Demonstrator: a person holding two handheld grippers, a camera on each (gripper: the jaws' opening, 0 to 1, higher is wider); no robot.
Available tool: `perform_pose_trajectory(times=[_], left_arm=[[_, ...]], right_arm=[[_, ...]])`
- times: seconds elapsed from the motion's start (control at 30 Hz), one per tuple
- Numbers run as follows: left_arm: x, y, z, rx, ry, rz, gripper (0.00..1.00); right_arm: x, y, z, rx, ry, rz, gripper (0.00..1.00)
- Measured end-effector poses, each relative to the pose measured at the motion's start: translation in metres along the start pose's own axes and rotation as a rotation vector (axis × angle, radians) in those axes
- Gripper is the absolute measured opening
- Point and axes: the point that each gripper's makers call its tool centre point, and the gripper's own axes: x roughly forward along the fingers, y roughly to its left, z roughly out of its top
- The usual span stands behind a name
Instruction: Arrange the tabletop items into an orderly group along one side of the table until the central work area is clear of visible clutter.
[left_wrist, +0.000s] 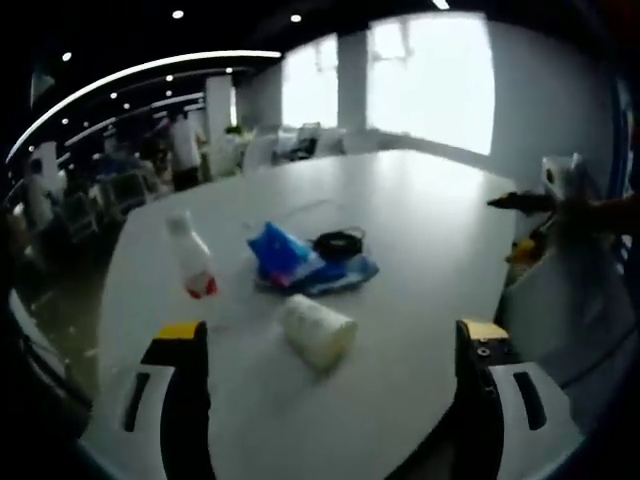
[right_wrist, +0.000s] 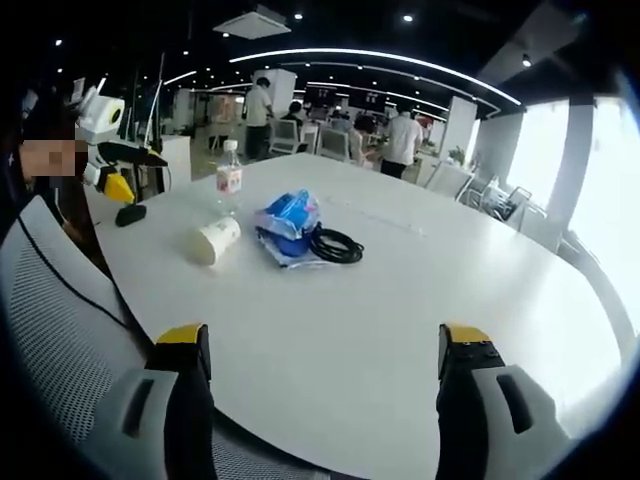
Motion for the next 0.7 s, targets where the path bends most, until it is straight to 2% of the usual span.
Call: perform_pose_trajectory(times=[0.23, 0.33, 0.53, 0.6, 0.7], left_arm=[[-0.007, -0.006, -0.002, 0.013, 0.006, 0.008, 1.00], [-0.012, -0.012, -0.003, 0.012, -0.021, 0.019, 1.00], [-0.016, -0.024, -0.015, -0.025, -0.019, 0.030, 1.00], [-0.016, -0.031, -0.025, -0.002, -0.006, 0.048, 1.00], [-0.015, -0.041, -0.031, -0.004, 0.002, 0.033, 1.00]], right_arm=[[0.000, 0.001, -0.001, 0.003, 0.005, 0.004, 0.93], [0.000, 0.000, -0.001, 0.000, 0.006, 0.003, 0.93], [0.000, 0.000, -0.002, 0.000, 0.010, 0.001, 0.93], [0.000, 0.001, -0.002, 0.000, 0.013, 0.003, 0.93], [0.000, 0.001, -0.003, 0.002, 0.015, 0.002, 0.93]])
